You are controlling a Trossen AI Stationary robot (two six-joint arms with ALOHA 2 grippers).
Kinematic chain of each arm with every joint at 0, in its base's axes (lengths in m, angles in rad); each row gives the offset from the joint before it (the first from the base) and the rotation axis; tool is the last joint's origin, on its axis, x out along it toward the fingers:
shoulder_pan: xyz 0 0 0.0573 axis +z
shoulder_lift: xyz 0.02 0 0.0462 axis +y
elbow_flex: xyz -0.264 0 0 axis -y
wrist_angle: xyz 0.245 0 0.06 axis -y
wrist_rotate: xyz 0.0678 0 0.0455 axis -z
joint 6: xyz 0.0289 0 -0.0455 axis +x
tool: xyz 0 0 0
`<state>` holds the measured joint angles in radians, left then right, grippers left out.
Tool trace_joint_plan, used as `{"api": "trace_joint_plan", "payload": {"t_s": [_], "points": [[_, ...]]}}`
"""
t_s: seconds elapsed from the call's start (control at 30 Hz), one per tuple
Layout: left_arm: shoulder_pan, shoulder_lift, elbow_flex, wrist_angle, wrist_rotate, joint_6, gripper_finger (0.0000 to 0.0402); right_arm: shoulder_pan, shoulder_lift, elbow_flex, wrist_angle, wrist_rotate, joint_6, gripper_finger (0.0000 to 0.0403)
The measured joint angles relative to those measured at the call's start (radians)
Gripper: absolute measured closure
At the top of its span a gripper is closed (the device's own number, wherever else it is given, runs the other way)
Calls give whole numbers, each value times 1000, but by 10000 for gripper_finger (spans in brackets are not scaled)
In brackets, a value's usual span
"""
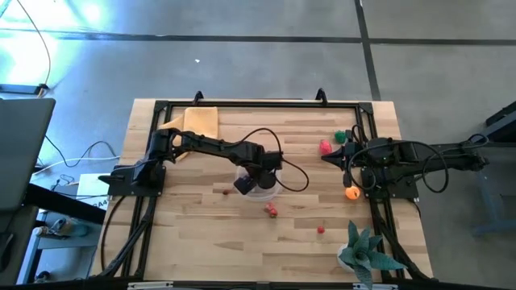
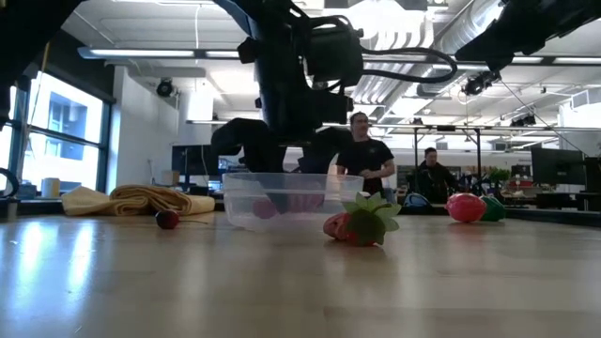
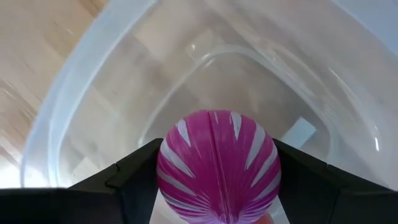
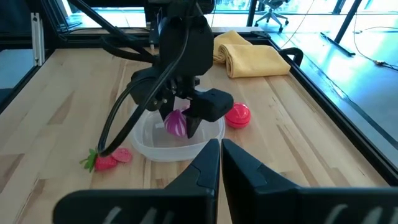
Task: Pick and placing Produce into tupperware
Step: Put the onion into the transparent bin
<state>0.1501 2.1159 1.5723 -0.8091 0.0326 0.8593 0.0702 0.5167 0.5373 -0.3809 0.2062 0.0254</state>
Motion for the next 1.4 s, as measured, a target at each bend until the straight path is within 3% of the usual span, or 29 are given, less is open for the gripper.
{"api": "trace_joint_plan", "payload": {"t_s": [1.4], "points": [[0, 0, 0, 49, -23, -91, 139, 0, 0, 0, 0, 0, 0, 394]]}}
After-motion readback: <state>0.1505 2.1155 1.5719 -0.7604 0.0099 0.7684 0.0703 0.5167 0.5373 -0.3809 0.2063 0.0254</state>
